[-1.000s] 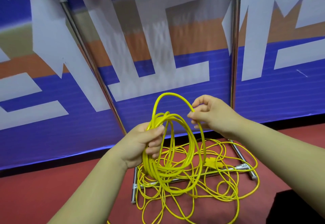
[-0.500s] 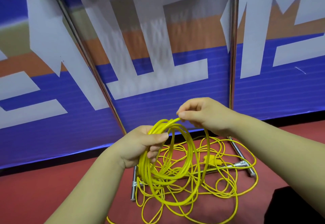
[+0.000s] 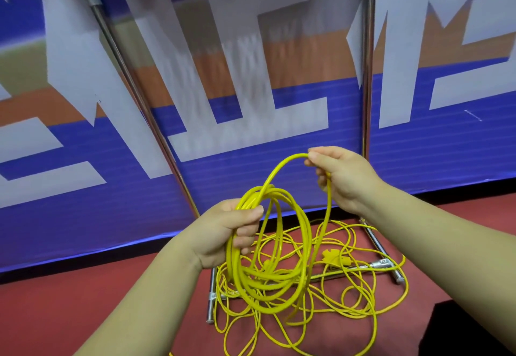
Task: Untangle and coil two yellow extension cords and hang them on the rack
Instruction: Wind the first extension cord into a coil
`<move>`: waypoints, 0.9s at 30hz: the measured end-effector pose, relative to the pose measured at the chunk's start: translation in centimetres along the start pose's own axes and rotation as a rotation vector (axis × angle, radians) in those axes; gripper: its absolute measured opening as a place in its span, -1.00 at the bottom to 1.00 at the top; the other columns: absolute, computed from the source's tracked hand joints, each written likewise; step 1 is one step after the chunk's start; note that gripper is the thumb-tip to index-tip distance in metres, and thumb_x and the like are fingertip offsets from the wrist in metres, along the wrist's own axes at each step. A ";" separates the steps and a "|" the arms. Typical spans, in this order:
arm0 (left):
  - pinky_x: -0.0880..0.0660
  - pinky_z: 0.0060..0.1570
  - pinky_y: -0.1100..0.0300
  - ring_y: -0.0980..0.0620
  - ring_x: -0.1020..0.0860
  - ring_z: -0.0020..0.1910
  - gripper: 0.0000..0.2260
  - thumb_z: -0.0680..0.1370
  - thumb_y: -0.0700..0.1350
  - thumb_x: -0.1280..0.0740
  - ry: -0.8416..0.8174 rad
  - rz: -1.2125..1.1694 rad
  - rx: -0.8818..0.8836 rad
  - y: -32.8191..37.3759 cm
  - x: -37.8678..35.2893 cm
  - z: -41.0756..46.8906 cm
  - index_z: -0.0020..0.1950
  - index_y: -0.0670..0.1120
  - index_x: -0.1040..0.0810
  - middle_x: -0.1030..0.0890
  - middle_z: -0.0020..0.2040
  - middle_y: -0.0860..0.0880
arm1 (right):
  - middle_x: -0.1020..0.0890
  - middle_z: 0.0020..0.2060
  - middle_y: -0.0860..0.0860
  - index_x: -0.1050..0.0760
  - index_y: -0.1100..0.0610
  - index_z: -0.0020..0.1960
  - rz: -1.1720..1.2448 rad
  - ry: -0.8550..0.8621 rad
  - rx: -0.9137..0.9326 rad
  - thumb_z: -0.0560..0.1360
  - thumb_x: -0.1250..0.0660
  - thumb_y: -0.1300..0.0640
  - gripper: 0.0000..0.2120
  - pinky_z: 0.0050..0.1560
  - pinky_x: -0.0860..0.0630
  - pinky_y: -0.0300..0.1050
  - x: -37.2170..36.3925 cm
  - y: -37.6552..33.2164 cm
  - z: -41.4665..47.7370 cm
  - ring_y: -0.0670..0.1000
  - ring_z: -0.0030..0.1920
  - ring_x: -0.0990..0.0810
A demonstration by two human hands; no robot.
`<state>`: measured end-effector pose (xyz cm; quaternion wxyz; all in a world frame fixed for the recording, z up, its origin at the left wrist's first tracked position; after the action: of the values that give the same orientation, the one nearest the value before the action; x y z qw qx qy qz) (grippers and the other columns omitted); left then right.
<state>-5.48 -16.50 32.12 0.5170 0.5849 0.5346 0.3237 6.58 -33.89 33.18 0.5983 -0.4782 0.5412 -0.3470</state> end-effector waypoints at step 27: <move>-0.39 -0.46 0.22 0.10 -0.32 -0.56 -0.74 0.37 -0.04 -0.53 0.290 0.182 -0.091 -1.0 1.4 1.1 0.02 -0.06 -0.69 -0.55 0.04 -0.37 | -0.72 -0.26 0.12 -0.63 0.17 -0.06 -0.334 -0.151 -0.045 0.43 -0.54 0.23 -0.87 -0.16 -0.66 -0.12 -4.3 0.9 -3.3 -0.01 -0.27 -0.68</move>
<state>-4.44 -15.55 30.60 0.4290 0.5543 0.5330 0.4740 2.47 -30.25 33.86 0.5607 -0.5993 0.4153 -0.3924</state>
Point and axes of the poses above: each hand's wrist, its own z-axis towards the middle knuckle, its own x-axis out of the back of the hand, y = z × x, the point moved 10 cm from there along z, towards the middle knuckle
